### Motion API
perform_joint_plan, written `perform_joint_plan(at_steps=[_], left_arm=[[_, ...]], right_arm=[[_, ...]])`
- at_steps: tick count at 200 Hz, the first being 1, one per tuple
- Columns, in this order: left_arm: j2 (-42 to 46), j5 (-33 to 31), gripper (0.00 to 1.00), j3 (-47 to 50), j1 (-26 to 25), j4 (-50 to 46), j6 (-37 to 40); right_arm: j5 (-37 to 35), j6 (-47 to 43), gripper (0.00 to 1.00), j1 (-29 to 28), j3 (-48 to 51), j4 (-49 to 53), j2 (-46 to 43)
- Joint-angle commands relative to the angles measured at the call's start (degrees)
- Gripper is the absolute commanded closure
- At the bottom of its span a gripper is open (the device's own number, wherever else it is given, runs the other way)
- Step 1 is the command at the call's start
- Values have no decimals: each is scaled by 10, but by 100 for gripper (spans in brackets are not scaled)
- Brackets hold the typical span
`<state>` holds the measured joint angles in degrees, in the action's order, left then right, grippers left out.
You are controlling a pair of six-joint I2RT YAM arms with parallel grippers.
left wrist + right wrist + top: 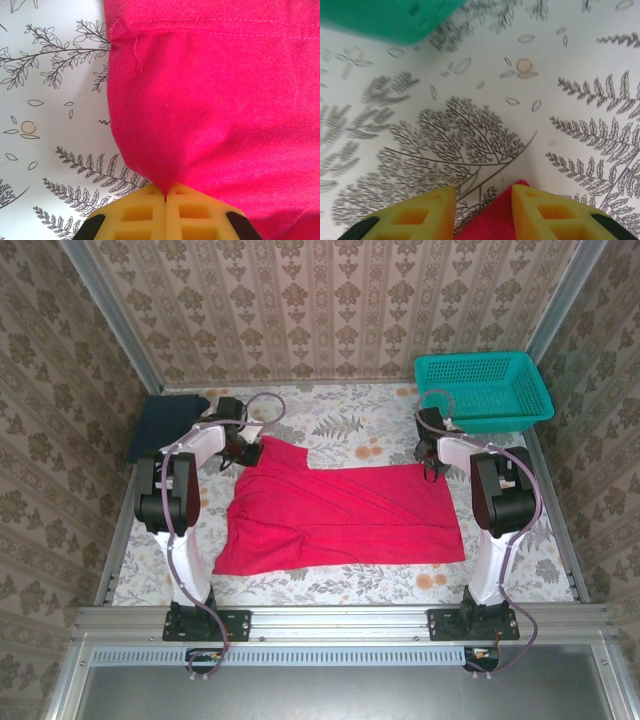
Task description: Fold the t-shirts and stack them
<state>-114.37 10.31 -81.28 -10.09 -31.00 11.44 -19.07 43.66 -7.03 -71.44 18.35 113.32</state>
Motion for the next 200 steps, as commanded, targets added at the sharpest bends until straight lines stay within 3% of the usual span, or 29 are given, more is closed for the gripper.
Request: perform_joint_plan(at_steps=[1,85,106,139,200], left_arm=[[0,5,100,0,3,-4,10],[3,1,100,2,5,-3,9],[6,0,100,4,5,-3,9],[7,1,100,3,5,-2,9],[16,1,100,3,6,-2,7]], right_arm=[[2,10,64,-4,-13,38,10],[22,10,65,-4,-28,98,15],[30,13,75,-9,-31,121,17],[24,18,100,-9,-19,135,8],[3,-4,100,-8,5,60,-81]])
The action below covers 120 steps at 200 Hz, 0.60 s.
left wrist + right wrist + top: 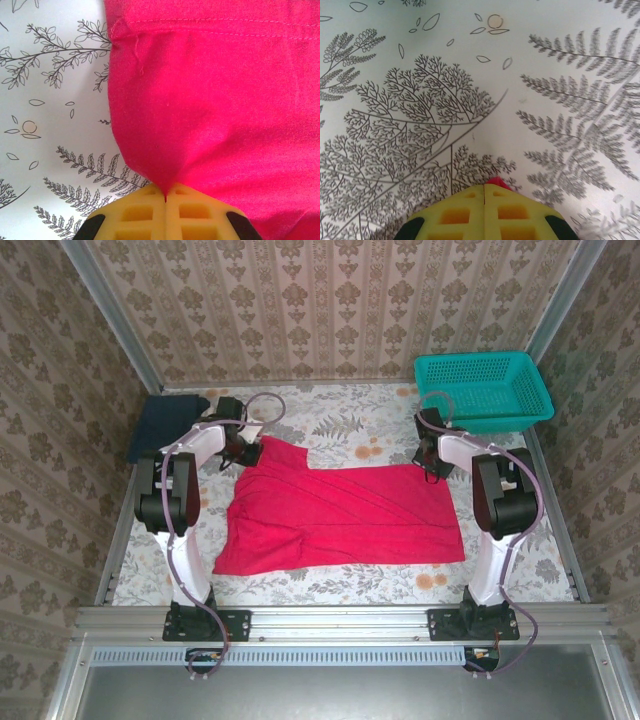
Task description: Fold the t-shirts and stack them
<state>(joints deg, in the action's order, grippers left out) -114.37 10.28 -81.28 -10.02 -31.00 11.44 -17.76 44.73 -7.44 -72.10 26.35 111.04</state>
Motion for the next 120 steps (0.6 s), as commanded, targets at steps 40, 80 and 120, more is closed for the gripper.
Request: perform_joint_plan(at_steps=[40,80,120], left_arm=[[26,-1,100,4,5,0,4],[55,-5,100,25,7,14,2],[131,33,100,83,21,47,22]], right_arm=[[-31,-22,100,-3,37,-32,-100],[-41,-21,100,-4,77,-51,-137],[-28,-30,100,-3,112,-61,-191]])
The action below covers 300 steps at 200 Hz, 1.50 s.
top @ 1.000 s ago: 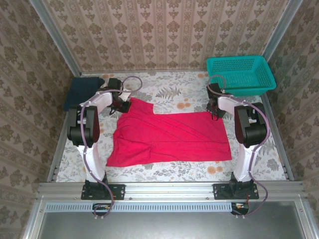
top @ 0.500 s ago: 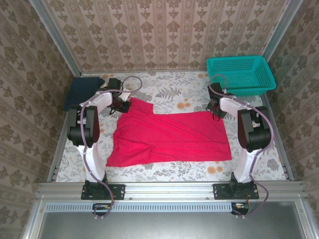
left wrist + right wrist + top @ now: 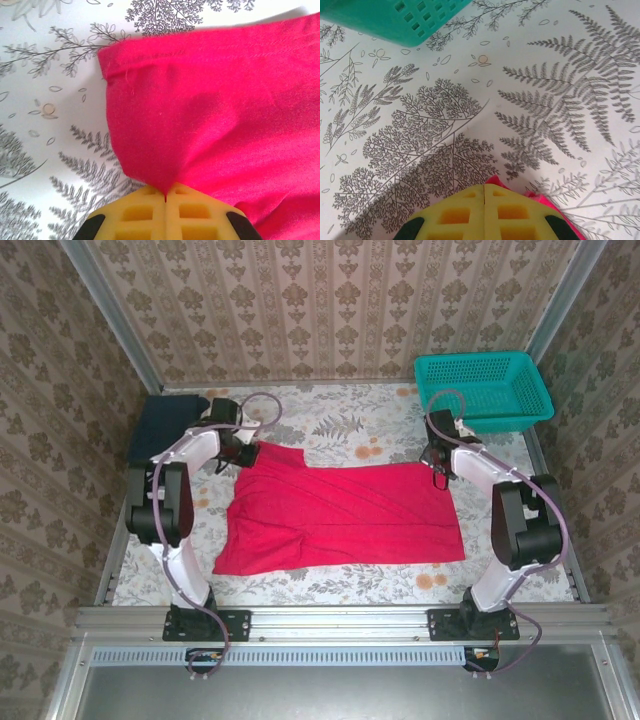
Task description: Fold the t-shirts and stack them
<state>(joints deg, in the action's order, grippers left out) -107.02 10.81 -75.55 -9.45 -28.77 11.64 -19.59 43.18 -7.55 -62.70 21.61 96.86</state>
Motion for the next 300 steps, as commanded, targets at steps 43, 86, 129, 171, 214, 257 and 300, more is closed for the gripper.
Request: perform_joint_plan(at_steps=[43,86,129,171,214,257,300], left_arm=[[111,61,100,69,21,22,43],[209,134,100,148,21,74,93],[275,154,100,165,21,28,113],[324,149,100,197,21,-2,105],[380,144,100,235,21,-29,107],[432,143,100,258,11,-77,102],[489,152,100,285,10,-132,121]], right_arm=[[6,-18,100,-3,61,-12,-123],[15,-23,100,-2,97,8,-195],[28,-23,100,-1,145,28,-260],[42,-15,100,-1,189,59,-329],[43,-12,100,0,227,95,-388],[51,-1,100,1,249,124,-409],[40,6,100,6,265,148,-427]])
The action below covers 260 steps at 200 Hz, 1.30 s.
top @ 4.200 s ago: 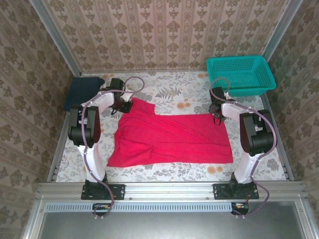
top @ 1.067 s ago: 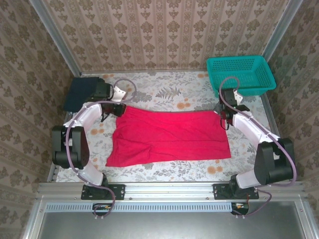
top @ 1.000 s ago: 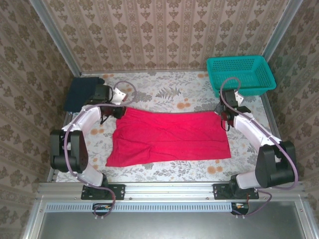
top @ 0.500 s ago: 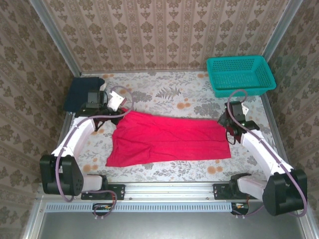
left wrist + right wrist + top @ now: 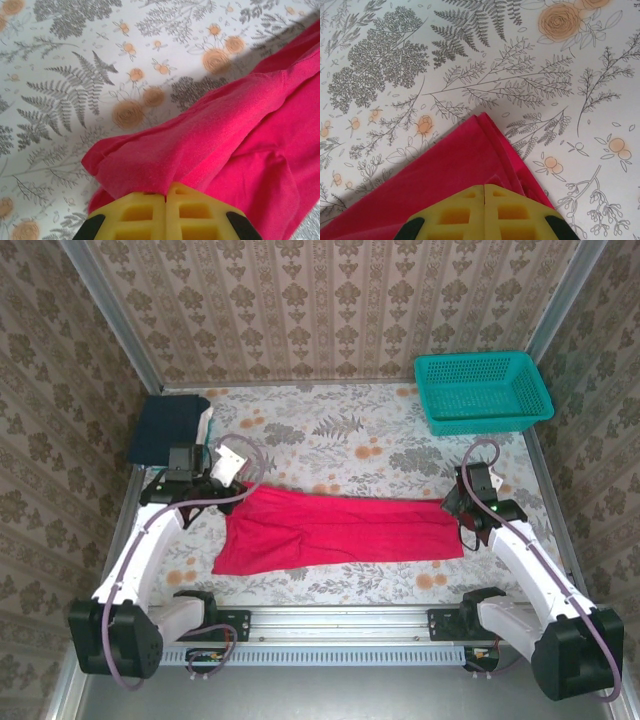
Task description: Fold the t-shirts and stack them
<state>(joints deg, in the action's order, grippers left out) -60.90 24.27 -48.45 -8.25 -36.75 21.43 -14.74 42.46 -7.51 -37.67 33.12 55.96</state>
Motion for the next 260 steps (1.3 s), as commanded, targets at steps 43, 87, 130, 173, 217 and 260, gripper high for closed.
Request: perform_joint_plan(at_steps=[43,87,130,173,217,260], left_arm=[[62,52,100,34,-10,-85,59],[65,70,100,49,-16,-117,88],[62,43,100,61,-25,-151,125],[50,28,100,67,-46,-168,143],[48,-27,100,85,-83,-184,146],[89,-34,67,99,-109,-166,155]], right_arm=[[0,14,100,12,7,26,-3],[8,7,100,15,-5,22,27],[11,14,100,16,2,36,28],[7,5,100,25,14,53,25],[20,6,100,29,13,40,47],[17,-7,46,28,4,45,31]])
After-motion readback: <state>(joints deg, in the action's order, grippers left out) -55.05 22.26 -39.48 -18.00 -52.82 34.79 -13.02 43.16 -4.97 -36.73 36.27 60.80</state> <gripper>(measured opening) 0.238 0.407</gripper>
